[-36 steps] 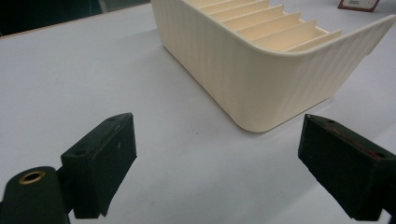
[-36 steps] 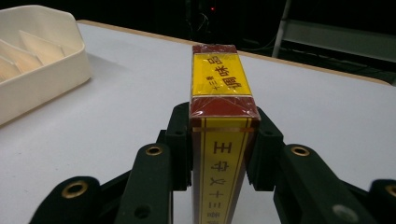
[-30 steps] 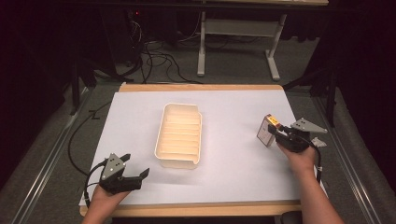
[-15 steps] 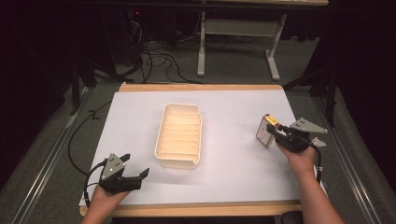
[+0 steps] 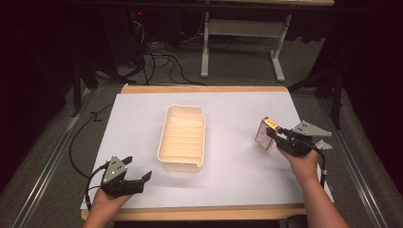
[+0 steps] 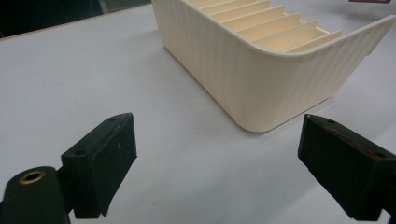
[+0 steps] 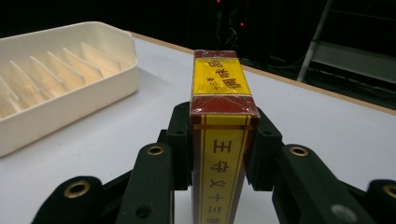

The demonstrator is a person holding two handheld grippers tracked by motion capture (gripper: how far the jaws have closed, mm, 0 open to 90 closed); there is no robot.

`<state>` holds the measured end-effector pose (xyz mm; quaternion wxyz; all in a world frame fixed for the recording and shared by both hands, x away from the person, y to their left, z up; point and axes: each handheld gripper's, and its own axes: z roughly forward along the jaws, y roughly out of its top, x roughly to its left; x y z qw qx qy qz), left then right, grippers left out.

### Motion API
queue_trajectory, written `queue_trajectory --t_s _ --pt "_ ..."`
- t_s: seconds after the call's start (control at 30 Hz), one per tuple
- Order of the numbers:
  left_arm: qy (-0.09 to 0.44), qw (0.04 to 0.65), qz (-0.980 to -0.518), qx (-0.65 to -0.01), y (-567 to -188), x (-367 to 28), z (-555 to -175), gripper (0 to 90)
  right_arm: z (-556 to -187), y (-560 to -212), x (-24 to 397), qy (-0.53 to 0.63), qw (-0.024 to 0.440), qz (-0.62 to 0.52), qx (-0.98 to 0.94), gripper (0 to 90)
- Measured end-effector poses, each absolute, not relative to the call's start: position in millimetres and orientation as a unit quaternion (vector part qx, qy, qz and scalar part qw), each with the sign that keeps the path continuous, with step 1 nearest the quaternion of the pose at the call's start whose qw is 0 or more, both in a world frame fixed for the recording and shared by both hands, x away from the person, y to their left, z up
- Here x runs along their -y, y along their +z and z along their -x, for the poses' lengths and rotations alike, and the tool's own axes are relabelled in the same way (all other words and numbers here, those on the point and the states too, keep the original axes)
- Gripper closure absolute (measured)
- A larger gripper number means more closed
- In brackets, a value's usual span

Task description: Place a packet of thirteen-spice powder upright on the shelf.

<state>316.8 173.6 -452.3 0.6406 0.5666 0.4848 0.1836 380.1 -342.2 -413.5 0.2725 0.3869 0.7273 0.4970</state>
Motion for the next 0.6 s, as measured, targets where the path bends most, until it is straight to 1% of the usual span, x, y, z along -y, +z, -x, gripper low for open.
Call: queue_trajectory --t_s 0.37,0.6 --pt "0.184 0.641 -0.565 -0.485 -452 -173 -317 12.2 -374 -410 315 0.513 0.252 -0.338 -0.748 68.6" --pt "0.184 0.641 -0.565 -0.485 -452 -174 -317 12.2 -370 -408 295 0.53 0.231 -0.312 -0.754 68.5"
